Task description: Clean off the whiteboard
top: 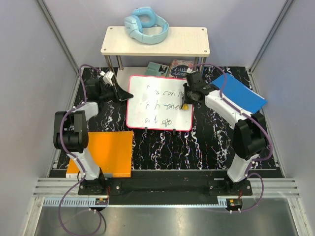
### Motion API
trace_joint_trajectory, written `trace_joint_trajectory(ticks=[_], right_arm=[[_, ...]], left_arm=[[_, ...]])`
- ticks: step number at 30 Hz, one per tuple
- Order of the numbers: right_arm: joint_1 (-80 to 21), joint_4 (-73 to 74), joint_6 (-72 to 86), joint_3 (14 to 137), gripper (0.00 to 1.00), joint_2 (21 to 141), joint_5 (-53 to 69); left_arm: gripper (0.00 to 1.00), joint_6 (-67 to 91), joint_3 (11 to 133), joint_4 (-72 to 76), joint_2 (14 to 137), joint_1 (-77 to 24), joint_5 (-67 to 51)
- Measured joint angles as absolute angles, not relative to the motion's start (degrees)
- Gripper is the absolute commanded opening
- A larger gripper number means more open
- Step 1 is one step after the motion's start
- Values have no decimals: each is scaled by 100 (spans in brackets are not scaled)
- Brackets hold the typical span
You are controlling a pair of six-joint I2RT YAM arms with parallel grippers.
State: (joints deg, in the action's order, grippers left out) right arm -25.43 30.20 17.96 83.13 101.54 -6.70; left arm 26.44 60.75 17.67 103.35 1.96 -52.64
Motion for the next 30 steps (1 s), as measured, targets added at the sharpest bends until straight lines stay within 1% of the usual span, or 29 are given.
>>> trace_joint_trajectory(ticks=[11, 19, 24, 30], right_arm=[[-2600, 3284, 1761, 8221, 0, 10248, -902], [-3105, 3374, 1761, 8318, 0, 10510, -1361], [-3299, 3623, 1774, 8652, 0, 10755, -1546], [-3675, 4191, 1828, 9616, 0, 11360, -1669]], left_arm=[[0, 2637, 6075, 1752, 10339, 202, -5264], [0, 2635, 6075, 1752, 10339, 202, -5266], [0, 2596, 6086, 1712, 10339, 202, -5258], [0, 2488, 6139, 1549, 10339, 196, -5212]])
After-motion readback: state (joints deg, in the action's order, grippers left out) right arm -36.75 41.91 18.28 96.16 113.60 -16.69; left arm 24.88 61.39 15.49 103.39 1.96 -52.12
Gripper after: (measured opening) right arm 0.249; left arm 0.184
